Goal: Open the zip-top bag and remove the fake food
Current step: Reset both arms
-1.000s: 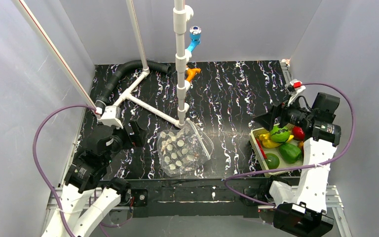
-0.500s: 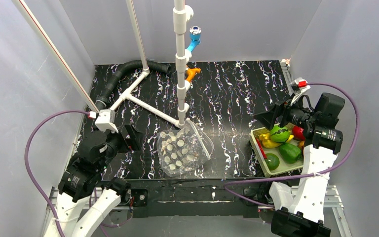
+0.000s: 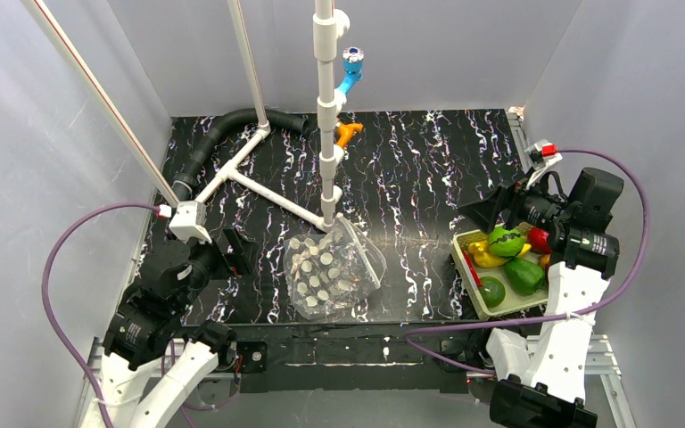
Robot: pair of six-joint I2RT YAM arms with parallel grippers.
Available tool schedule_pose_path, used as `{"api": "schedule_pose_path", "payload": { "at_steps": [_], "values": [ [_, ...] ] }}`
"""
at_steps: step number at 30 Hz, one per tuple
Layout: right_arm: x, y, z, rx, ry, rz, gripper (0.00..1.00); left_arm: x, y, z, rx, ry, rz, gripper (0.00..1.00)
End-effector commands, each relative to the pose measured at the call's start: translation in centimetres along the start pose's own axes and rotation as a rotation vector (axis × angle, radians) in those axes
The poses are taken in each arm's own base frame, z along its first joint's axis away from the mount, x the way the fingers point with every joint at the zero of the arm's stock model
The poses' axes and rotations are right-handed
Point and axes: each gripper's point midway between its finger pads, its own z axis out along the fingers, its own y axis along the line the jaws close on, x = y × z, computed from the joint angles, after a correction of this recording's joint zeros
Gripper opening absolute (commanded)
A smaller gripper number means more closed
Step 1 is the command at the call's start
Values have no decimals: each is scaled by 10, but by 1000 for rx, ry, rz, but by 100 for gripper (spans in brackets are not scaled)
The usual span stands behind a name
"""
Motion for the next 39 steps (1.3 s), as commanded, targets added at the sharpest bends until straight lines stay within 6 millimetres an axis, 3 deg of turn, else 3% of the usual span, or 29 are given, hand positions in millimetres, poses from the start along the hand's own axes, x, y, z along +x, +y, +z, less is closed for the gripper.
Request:
{"api": "schedule_pose_path", "payload": {
  "at_steps": [1, 39],
  "values": [
    [-7, 4, -1, -12, -30, -15, 98, -2, -1, -5, 8, -7, -5, 98],
    [0, -3, 2, 19, -34, 60, 98, 1, 0, -8, 18, -17, -11, 98]
  ]
}}
